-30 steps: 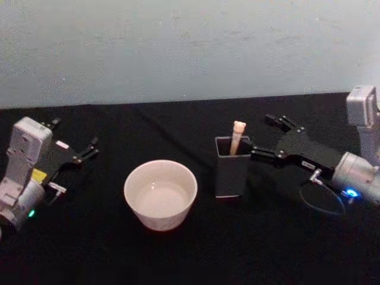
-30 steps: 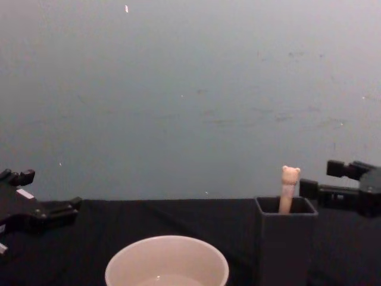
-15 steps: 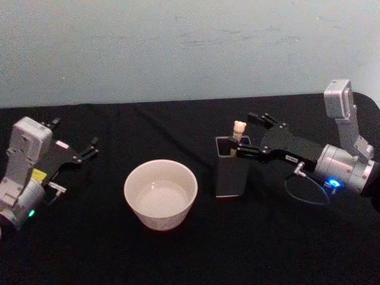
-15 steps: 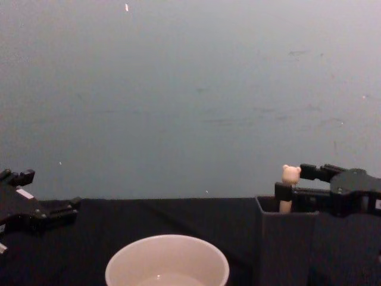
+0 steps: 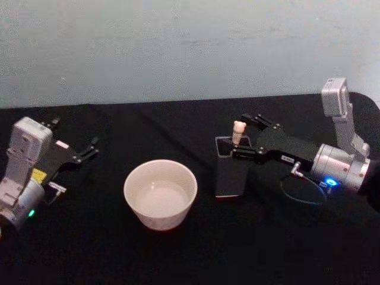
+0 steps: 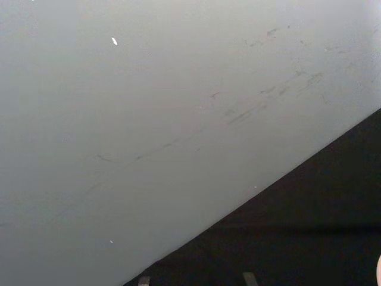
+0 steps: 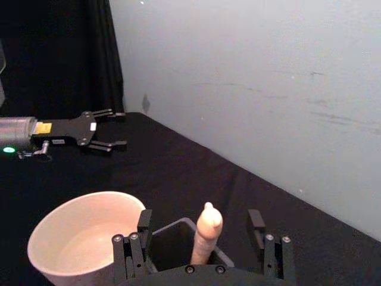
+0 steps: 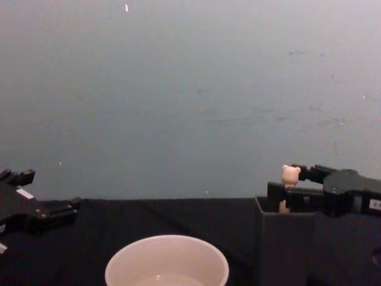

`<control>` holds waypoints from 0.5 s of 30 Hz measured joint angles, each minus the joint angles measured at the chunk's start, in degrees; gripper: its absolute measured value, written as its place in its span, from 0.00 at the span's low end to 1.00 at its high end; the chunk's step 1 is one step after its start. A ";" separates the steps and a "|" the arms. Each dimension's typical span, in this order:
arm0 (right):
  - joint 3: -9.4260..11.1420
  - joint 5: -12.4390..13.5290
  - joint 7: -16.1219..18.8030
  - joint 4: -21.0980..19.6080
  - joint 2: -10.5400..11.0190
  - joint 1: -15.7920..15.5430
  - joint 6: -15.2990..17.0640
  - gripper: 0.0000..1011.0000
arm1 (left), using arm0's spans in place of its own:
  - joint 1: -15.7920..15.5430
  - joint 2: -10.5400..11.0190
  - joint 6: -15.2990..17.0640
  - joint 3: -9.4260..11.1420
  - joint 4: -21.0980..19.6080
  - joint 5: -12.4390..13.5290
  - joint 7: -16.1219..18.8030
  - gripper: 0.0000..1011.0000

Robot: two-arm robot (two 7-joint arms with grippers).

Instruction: Pick up the stirring spoon with one hand, stir inside the cup, then place it back in its original position.

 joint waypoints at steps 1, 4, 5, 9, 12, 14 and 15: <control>-0.10 0.02 0.14 0.09 0.02 0.07 0.00 0.99 | 0.00 0.00 0.00 0.00 0.00 0.00 0.00 0.99; -0.45 0.06 0.51 0.37 0.10 0.31 -0.02 0.99 | 0.00 0.00 0.00 0.00 0.00 0.00 0.00 0.99; -0.61 0.06 0.53 0.39 0.19 0.34 -0.05 0.99 | 0.00 0.00 0.00 0.00 0.00 0.00 0.00 0.99; -0.82 0.02 0.50 0.30 0.38 0.34 -0.14 0.99 | 0.00 0.00 0.00 0.00 0.00 0.00 0.00 0.99; -0.87 -0.03 0.44 0.14 0.47 0.32 -0.27 0.99 | 0.00 0.00 0.00 0.00 0.00 0.00 0.00 0.99; -0.87 -0.03 0.44 0.13 0.47 0.31 -0.27 0.99 | 0.00 0.00 0.00 0.00 0.00 0.00 0.00 0.99; -0.87 -0.03 0.43 0.14 0.47 0.30 -0.27 0.99 | 0.00 0.00 0.00 0.00 0.00 0.00 0.00 0.99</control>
